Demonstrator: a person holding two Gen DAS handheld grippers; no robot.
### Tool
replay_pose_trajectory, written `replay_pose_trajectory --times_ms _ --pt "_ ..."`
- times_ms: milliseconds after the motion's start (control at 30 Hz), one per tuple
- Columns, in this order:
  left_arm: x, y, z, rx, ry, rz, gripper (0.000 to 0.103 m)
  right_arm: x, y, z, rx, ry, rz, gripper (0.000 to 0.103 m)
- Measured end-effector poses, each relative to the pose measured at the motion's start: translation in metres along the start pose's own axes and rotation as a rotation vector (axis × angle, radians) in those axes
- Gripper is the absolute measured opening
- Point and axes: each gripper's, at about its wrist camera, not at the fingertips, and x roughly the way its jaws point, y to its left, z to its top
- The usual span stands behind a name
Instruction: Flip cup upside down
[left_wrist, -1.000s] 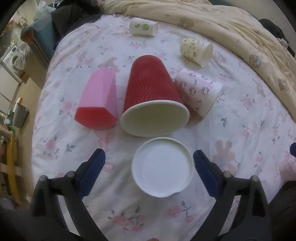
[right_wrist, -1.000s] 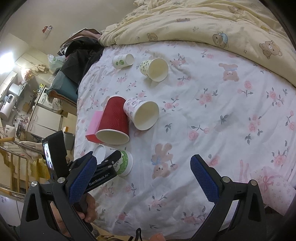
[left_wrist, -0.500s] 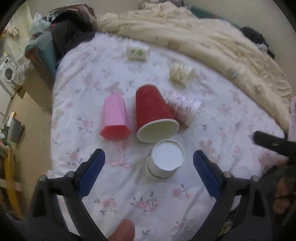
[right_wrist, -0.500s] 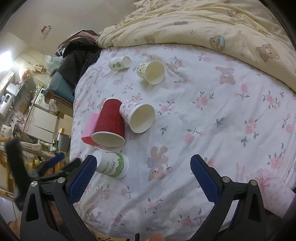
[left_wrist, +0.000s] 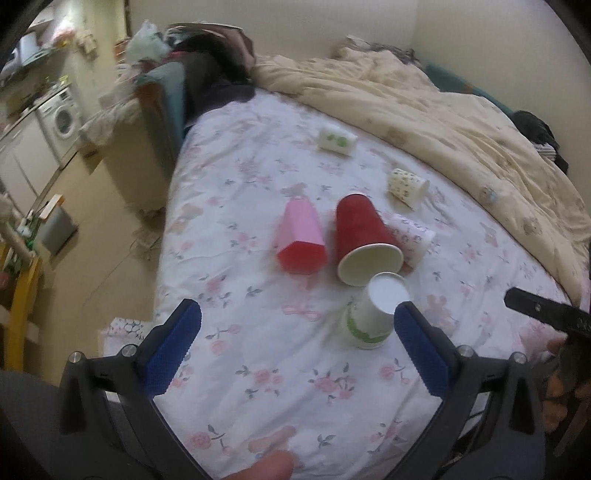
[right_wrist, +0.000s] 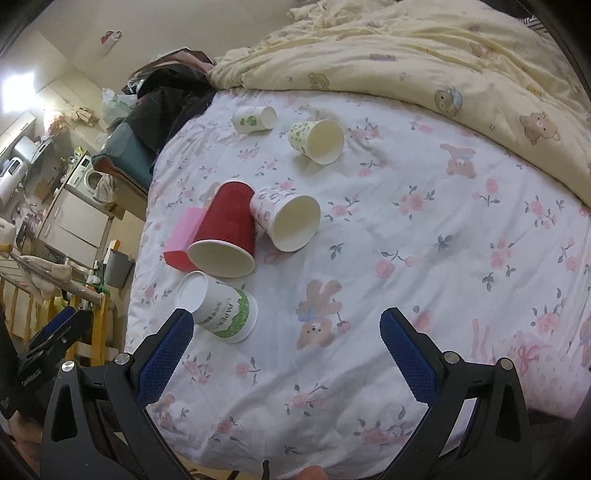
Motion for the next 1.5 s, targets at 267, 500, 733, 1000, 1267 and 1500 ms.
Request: replay_pose_trajectory --times_ms 267,500,733,1000,1267,1500 --pt "0.002 0.008 -0.01 -0.03 -0.006 0.017 0.103 0.001 0.034 -0.017 -0.115 -0.046 -0.029 0.103" --pt "0.003 0.008 -0.012 -0.036 0.004 0.019 0.103 0.003 0.054 -0.018 -0.209 -0.078 -0.07 0.103" --pt "0.005 0.004 -0.013 -0.022 0.015 0.013 0.103 0.007 0.059 -0.015 -0.203 -0.077 -0.056 0.103" --pt "0.006 0.002 -0.013 -0.023 0.018 0.007 0.103 0.008 0.061 -0.015 -0.2 -0.078 -0.057 0.103" --pt "0.006 -0.001 -0.013 -0.026 0.021 0.005 0.103 0.01 0.06 -0.014 -0.2 -0.076 -0.061 0.103" --pt "0.007 -0.003 -0.013 -0.027 0.024 0.002 0.103 0.011 0.058 -0.014 -0.203 -0.077 -0.066 0.103"
